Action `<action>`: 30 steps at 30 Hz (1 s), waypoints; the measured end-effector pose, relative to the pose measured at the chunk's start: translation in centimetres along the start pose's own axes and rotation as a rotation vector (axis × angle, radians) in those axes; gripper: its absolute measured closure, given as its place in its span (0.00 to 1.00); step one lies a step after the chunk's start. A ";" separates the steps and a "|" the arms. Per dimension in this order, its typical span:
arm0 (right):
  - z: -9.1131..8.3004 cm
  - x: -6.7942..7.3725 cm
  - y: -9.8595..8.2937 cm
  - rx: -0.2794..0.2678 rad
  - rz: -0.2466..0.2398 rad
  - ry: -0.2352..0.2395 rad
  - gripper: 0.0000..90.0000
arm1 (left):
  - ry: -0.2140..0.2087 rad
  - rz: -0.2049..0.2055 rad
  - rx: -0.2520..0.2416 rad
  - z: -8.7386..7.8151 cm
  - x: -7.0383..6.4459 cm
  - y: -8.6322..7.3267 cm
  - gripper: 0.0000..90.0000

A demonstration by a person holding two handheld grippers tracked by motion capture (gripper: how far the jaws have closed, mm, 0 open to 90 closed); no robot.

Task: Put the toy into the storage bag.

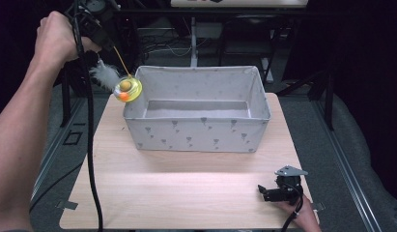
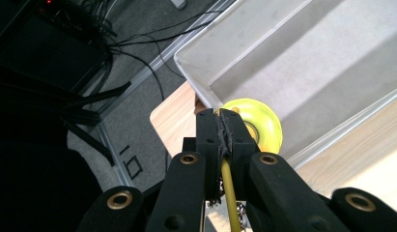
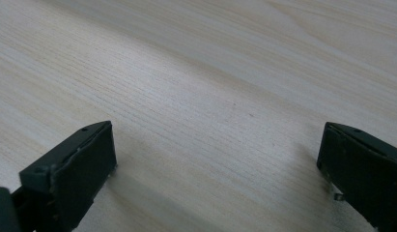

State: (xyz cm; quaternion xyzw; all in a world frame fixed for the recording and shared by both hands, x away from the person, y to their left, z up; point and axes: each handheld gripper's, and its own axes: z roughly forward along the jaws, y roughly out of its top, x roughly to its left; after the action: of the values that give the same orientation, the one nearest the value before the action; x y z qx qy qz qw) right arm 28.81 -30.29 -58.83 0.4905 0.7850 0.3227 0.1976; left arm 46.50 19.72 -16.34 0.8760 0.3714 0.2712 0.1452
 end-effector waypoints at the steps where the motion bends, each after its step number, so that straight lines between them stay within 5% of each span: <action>1: 0.0 0.0 0.0 0.000 0.000 0.000 0.00 | -0.001 0.006 -0.003 0.1 -0.2 0.2 0.98; 11: 0.0 0.0 0.0 0.000 0.000 0.000 0.00 | -0.034 0.034 0.000 1.1 -1.6 1.2 0.98; 30: 0.0 0.0 0.0 0.001 0.000 -0.002 0.00 | -0.134 0.067 0.071 6.2 -4.3 0.7 0.98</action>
State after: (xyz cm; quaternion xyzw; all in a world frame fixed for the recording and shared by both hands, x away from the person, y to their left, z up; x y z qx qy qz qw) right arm 28.79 -30.27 -58.82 0.4912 0.7849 0.3217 0.1980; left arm 48.03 15.78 -22.59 0.9088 0.3406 0.2035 0.1291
